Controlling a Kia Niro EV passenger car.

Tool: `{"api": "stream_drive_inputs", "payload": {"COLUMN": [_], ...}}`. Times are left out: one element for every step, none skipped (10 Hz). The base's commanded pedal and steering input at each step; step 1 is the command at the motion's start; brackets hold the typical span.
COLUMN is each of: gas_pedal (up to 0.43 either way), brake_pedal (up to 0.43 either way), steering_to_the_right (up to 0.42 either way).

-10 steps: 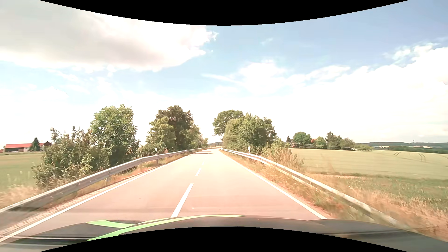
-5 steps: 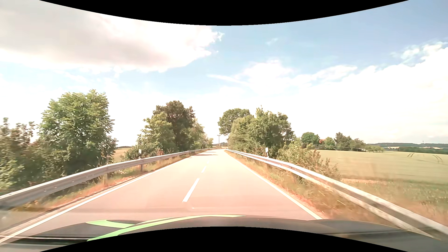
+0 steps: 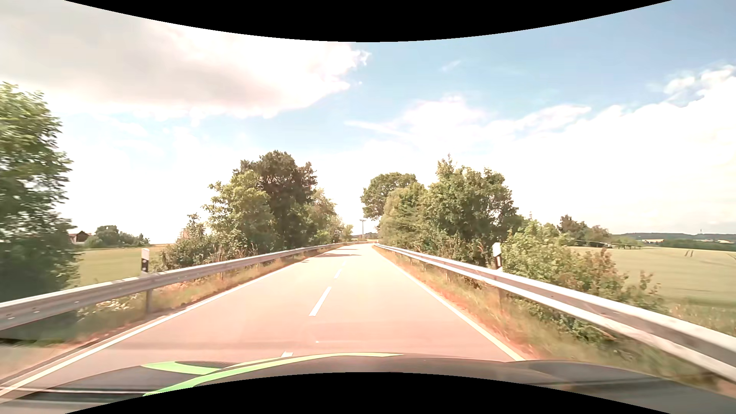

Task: Follow the waypoints while adhering to traffic rules and regulations

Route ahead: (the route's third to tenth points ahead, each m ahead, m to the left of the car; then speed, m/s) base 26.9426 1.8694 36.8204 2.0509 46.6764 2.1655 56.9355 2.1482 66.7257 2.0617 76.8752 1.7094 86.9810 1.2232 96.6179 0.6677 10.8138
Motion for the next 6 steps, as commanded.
{"api": "stream_drive_inputs", "payload": {"gas_pedal": [0.378,0.378,0.378,0.378,0.378,0.378], "brake_pedal": [0.0,0.0,0.0,0.0,0.0,0.0], "steering_to_the_right": [-0.011,-0.011,-0.011,-0.011,-0.011,-0.011]}}
